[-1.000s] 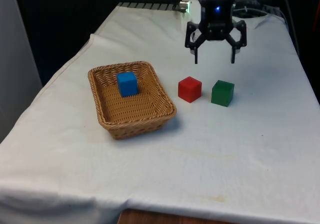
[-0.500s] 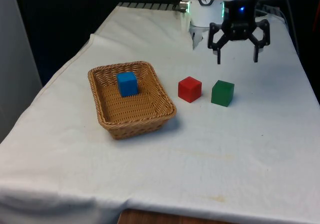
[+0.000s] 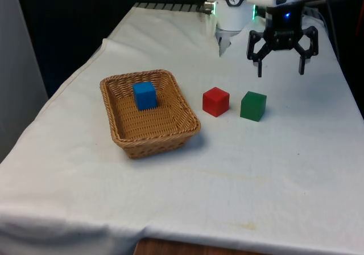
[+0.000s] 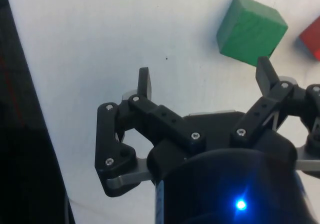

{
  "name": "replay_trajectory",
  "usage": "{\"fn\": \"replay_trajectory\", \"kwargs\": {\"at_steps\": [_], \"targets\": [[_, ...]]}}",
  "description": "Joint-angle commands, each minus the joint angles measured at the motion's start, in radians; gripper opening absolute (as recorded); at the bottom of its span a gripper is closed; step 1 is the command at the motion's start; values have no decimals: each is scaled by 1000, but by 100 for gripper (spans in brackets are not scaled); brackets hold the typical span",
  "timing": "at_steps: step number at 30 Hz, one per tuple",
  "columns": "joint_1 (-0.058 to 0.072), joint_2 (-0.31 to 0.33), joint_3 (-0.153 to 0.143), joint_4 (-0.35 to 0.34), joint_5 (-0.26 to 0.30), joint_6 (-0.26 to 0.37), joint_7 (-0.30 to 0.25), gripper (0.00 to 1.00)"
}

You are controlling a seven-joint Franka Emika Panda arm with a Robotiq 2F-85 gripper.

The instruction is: Pick up exactly two blocks and place them into the basket.

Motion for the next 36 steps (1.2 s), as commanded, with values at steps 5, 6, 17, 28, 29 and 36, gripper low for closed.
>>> {"fn": "replay_trajectory", "kwargs": {"at_steps": [5,6,17,28,29,36], "targets": [[3,22,1,0,-2,12,6,100],[3,28,1,1,-2,14,6,100],[1,79,5,1,1,46,1,100],[0,112,4,3,-1,56,-2,100],[5,116,-8,4,-17,58,7,100],[-1,116,-14,2,-27,53,-1,100]]}}
